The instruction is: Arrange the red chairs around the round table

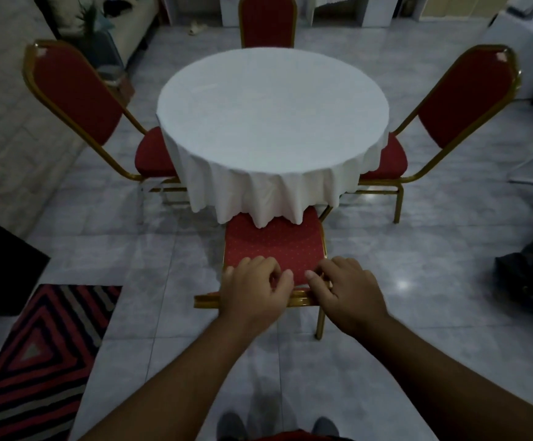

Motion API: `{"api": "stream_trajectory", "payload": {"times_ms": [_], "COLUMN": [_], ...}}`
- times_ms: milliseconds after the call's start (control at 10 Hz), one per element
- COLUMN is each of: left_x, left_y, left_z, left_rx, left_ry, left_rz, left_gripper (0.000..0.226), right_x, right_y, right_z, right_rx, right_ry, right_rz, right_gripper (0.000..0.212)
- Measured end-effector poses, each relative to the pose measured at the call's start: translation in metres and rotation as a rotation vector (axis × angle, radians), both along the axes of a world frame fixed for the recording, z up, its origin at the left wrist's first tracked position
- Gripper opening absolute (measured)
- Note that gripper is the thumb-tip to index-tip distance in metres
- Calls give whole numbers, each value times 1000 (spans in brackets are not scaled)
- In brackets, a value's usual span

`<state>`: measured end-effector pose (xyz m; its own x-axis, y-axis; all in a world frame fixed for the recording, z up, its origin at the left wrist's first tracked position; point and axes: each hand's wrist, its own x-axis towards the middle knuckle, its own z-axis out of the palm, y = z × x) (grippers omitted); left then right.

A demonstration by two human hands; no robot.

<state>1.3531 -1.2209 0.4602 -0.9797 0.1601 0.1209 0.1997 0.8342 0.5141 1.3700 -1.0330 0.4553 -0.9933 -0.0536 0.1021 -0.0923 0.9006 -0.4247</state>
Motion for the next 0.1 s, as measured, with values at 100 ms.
{"api": "stream_trajectory", "payload": {"times_ms": [100], "left_x": [-45], "left_y": [-2], "left_z": [50], "left_rx": [-22], "left_ry": [72], "left_rz": [-24], "left_gripper": [32], "right_x": [-41], "right_y": [2], "right_z": [41], "right_rx": [19], "right_ry": [54], "right_rz": [-32], "right_gripper": [44]}}
